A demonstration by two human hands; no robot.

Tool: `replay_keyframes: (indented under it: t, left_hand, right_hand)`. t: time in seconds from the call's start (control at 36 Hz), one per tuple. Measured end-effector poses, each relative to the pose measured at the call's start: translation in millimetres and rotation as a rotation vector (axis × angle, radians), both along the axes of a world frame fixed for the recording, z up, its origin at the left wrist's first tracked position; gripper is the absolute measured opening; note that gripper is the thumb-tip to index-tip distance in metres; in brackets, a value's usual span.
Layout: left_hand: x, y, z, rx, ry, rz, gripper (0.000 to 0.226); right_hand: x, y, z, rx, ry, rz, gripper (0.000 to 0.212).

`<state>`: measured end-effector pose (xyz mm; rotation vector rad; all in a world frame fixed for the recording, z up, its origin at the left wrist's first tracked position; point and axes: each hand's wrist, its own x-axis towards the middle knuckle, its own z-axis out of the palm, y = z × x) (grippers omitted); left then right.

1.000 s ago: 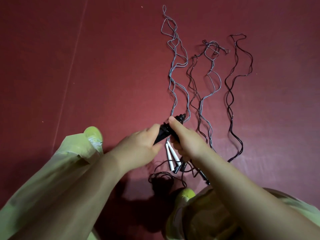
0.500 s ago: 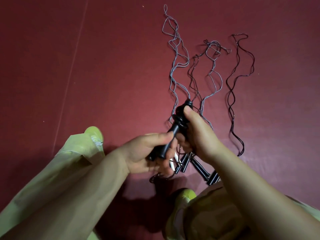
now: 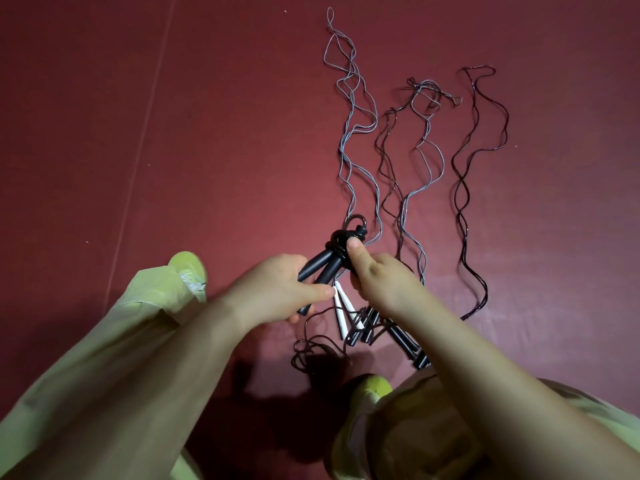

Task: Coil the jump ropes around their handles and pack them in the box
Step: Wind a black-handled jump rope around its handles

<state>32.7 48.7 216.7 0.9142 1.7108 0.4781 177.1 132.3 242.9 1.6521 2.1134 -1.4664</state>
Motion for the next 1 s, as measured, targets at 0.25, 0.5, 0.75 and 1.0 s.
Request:
replay_keyframes:
  t: [0.25, 0.5, 0.75, 1.0]
  left_hand:
    - [4.7, -0.2, 4.8, 0.137, 0.69, -0.162, 0.031]
    - [-8.5, -5.1, -3.0, 0.154, 0.26, -0.301, 0.013]
    - [-2.5, -0.1, 18.1, 0.015, -0.464, 0.143, 0.064]
    - [-2.6, -0.1, 17.5, -0.047, -0.733, 0.123, 0.046]
  right_hand:
    - [1.0, -3.0, -6.4, -0.023, 0.052, -0.051, 0.069]
    - [3.1, 0.1, -15.2, -0.13, 0.058, -0.137, 0.066]
    - [-0.9, 0.5, -10.9, -0.206, 0.281, -0.196, 0.058]
    - [2.0, 1.2, -5.1, -0.242, 0.461, -0.143, 0.063]
